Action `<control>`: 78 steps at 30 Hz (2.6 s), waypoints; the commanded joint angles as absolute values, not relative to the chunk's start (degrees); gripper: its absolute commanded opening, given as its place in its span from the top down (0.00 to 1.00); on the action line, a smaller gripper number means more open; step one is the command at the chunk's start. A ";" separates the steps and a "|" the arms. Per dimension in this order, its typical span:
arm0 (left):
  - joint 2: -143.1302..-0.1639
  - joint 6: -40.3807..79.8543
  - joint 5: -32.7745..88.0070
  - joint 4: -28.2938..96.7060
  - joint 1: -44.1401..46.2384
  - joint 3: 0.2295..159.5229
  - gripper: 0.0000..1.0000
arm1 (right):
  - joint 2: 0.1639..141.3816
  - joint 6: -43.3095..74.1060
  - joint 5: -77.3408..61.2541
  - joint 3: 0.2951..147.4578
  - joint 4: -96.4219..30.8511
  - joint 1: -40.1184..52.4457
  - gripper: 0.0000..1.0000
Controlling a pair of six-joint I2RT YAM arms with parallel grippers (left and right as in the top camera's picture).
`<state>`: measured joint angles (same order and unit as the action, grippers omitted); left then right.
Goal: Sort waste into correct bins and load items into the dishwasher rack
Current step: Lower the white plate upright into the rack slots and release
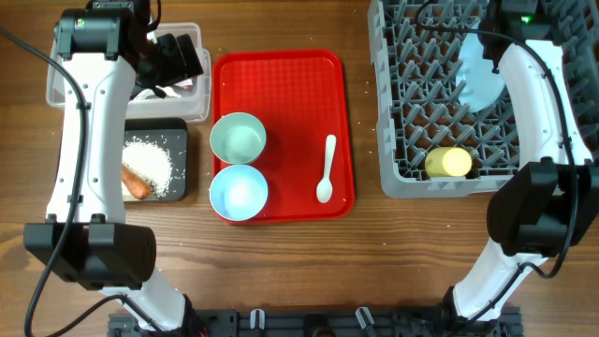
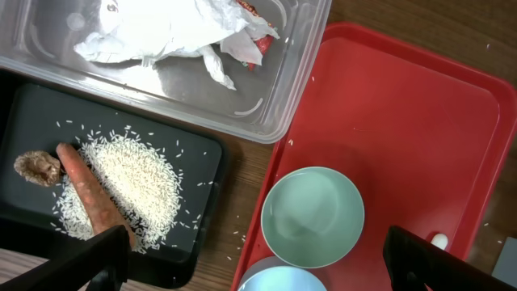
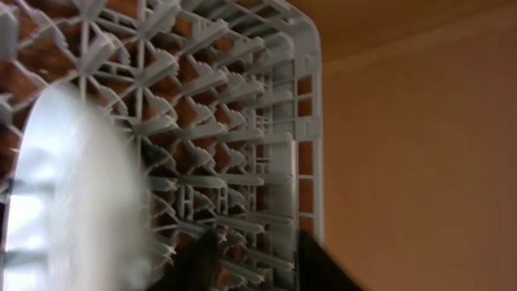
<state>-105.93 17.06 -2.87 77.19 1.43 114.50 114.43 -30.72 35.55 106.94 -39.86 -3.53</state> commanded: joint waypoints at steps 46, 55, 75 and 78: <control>-105.80 16.78 -2.17 77.21 1.43 115.09 0.00 | 107.53 -6.22 1.23 105.36 -63.59 -3.18 0.19; -105.80 16.78 -2.17 77.21 1.43 115.09 0.00 | 113.01 -5.80 5.13 105.34 -65.23 -2.96 0.12; -105.80 16.78 -2.17 77.21 1.43 115.09 0.00 | 107.63 4.67 1.98 107.55 -61.76 -17.28 0.00; -105.80 16.78 -2.17 77.21 1.43 115.09 0.00 | 105.16 4.64 -4.84 112.44 -62.26 -17.21 0.01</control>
<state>-105.93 17.06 -2.87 77.19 1.43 114.50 109.58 3.86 3.44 107.02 -62.28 -17.34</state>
